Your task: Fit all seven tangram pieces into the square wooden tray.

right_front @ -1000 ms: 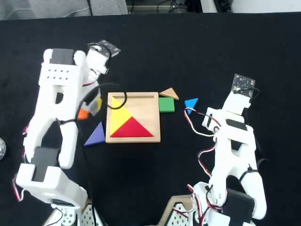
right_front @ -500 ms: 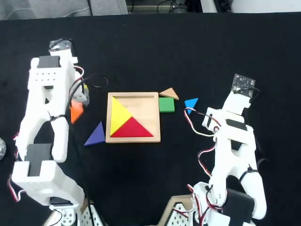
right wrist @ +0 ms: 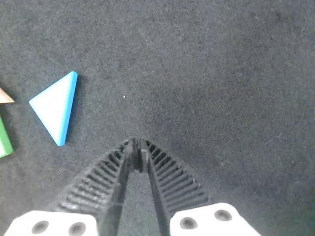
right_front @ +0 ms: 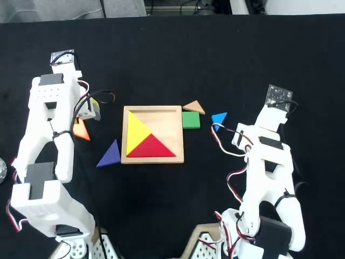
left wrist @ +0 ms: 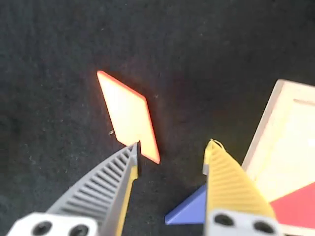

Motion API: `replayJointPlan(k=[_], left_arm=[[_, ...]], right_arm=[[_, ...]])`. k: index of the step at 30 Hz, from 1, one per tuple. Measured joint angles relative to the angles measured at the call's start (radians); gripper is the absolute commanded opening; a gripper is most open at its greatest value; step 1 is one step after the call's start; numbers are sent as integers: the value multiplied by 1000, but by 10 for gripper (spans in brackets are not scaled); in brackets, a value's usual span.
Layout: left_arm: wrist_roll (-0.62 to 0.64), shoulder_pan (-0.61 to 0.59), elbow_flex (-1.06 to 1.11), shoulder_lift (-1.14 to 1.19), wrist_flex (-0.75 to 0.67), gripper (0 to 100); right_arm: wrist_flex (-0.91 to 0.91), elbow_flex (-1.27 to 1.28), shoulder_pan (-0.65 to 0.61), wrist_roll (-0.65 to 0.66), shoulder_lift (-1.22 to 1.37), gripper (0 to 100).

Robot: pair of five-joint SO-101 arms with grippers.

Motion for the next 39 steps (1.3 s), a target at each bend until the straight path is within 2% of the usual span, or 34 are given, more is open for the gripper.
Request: replayJointPlan(k=[3, 7, 11, 14, 22, 26, 32, 39], left_arm=[[3, 34, 21, -15, 5, 220], [26, 57, 72, -15, -69, 221], [37, -14, 77, -15, -110, 229], [37, -77, 84, -15, -120, 289], [-121, -87, 83, 84, -149, 284], [-166, -87, 21, 213, -152, 239], [-221, -81, -80, 284, -112, 57], [-250, -84, -109, 287, -83, 74]], right_arm=[[0, 0, 0, 0, 0, 15], [0, 0, 0, 0, 0, 15], [0, 0, 0, 0, 0, 15], [0, 0, -6, 0, 0, 15], [0, 0, -37, 0, 0, 15], [0, 0, -37, 0, 0, 15], [0, 0, -37, 0, 0, 15], [0, 0, -37, 0, 0, 15]])
